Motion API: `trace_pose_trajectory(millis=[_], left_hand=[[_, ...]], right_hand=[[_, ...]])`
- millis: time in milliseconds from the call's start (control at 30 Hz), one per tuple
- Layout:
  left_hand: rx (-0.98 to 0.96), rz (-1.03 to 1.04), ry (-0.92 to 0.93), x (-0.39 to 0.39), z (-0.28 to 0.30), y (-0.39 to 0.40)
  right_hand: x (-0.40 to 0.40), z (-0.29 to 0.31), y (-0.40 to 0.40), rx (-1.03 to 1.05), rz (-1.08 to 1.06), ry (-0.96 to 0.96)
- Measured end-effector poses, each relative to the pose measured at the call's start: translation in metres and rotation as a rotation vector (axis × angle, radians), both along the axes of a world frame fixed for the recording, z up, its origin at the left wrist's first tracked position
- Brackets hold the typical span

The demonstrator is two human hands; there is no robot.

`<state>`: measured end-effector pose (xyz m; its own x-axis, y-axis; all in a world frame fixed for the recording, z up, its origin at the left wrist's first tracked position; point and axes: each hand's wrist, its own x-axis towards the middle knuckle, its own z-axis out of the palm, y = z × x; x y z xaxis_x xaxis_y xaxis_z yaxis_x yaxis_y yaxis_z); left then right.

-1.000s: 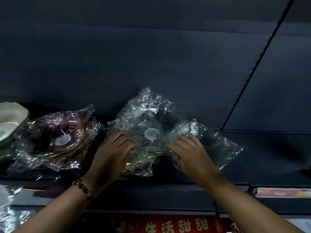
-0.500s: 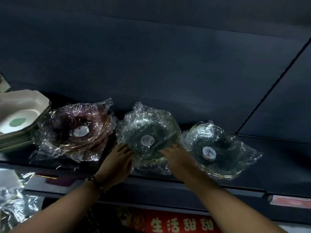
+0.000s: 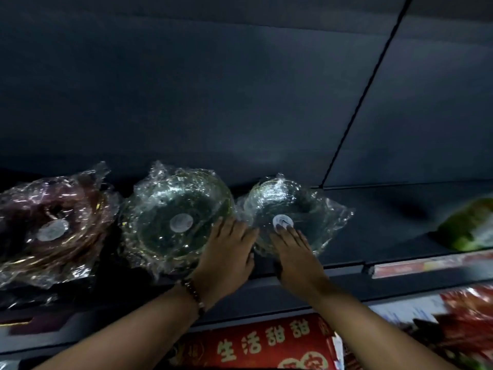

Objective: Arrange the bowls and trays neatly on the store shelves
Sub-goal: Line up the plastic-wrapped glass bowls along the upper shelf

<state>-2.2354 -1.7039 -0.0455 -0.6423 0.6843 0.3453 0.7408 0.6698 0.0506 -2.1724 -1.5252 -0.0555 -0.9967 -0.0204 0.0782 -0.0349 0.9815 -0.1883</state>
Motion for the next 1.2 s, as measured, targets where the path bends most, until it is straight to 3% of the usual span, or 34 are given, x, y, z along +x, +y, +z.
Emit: trace_pose_trajectory(millis=[233, 400, 533, 633, 800, 900, 1000, 1200], left_hand=[[-0.147, -0.102, -0.14, -0.008, -0.037, 0.066], [-0.004, -0.118, -0.231, -0.015, -0.036, 0.068], [-0.019, -0.151, -0.369, -0.022, -0.016, 0.07], [-0.043, -0.149, -0.352, -0.023, -0.008, 0.071], [0.094, -0.11, -0.331, -0.015, 0.006, 0.071], [0.051, -0.109, -0.256, -0.006, 0.011, 0.072], [0.011, -0.114, -0.191, 0.0, 0.015, 0.074], [0.124, -0.11, -0.518, 0.005, 0.031, 0.07]], right_hand=[[0.025, -0.02, 0.074, 0.064, -0.172, -0.141], [0.024, -0.026, 0.082, -0.054, -0.145, 0.01], [0.022, -0.02, 0.092, -0.151, -0.089, 0.106], [0.021, -0.015, 0.099, -0.228, -0.069, 0.108], [0.024, 0.009, 0.102, -0.521, -0.158, 0.107], [0.032, 0.024, 0.096, -0.817, -0.269, 0.051], [0.035, 0.03, 0.093, -0.984, -0.376, 0.121], [0.034, 0.032, 0.097, -1.301, -0.614, 0.252]])
